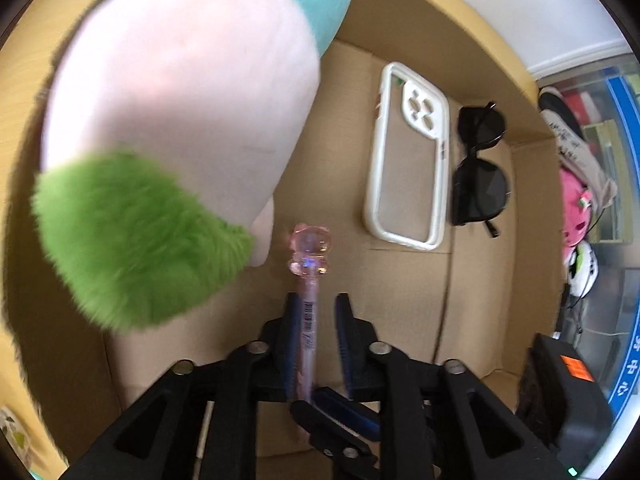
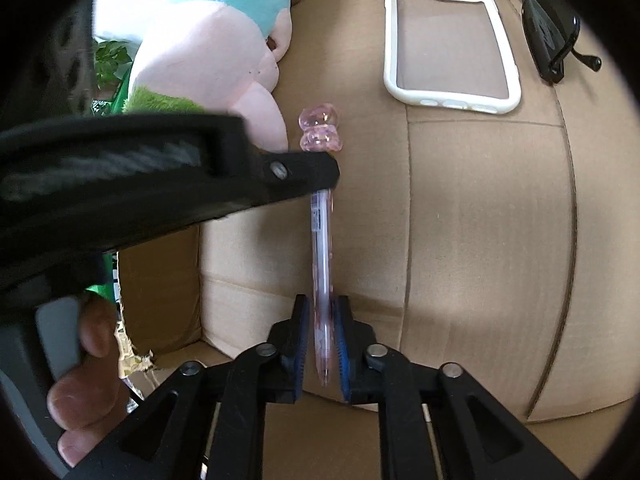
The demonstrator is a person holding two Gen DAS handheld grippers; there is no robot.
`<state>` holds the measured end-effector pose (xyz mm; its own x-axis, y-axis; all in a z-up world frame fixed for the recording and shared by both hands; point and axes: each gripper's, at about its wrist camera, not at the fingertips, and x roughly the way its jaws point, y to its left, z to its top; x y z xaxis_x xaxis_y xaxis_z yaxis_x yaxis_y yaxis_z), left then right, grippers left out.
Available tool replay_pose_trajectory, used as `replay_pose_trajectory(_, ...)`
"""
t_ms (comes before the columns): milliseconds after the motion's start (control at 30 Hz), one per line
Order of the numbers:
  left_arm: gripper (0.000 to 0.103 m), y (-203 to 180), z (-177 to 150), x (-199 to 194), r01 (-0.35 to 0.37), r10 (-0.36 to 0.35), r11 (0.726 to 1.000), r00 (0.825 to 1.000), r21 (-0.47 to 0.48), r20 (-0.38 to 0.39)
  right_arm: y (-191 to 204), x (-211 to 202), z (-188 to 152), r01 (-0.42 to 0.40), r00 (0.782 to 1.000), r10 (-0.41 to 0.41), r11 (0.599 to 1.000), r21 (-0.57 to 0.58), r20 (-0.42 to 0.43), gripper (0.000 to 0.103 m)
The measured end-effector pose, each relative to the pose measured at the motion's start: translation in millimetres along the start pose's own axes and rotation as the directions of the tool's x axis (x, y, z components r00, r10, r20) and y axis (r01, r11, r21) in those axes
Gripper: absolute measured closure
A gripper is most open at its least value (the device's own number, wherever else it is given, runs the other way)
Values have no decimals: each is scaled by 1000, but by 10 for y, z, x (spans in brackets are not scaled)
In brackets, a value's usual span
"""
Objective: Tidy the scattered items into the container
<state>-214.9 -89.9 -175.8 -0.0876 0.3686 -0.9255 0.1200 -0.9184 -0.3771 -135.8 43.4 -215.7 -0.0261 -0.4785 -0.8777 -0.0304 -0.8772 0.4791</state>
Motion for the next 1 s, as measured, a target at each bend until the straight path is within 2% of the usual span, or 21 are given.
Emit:
replay_pose_trajectory(33,61,-17,-27,-78,-5,5,1000,1000,0,21,-10,-41,-20,7,1000,-7,1000,2,6,74)
replay_pose_trajectory(67,53,-39,-64,-173,-10,9,1000,999,1,47,-18,-85,-40,8,1000,-8,1000,2,14,61)
replay_pose_trajectory(100,50,-56,-101,-257,-12,12,1000,998,2,69,-24,-128,-65,2,1000,-2,1000,-2,19,56)
replay_pose_trajectory(200,42,-99,-251,-536,-33,34,999,990,-6,134,-30,-304,-192,5,999,-4,999,-39,31,56)
replay_pose_trajectory(300,31,-217,-451,-872,-40,45,999,974,-27,222,-41,-494,-340,12,998,-8,997,-76,55,56)
replay_pose_trajectory(433,20,-363,-757,-1374,-99,105,994,932,-36,347,-97,-829,-548,31,993,-17,992,-122,118,56)
replay_pose_trajectory(567,14,-476,-1006,-1697,-162,165,986,890,-44,426,-165,-1110,-505,62,981,-35,988,-142,189,56)
replay_pose_trajectory(667,9,-539,-1183,-1854,-176,185,982,867,-63,462,-95,-1324,-564,89,967,-45,981,-171,249,56)
replay_pose_trajectory(1000,9,-785,-1474,-1960,-209,205,977,847,-48,490,-263,-1837,-854,178,919,-83,960,-217,385,56)
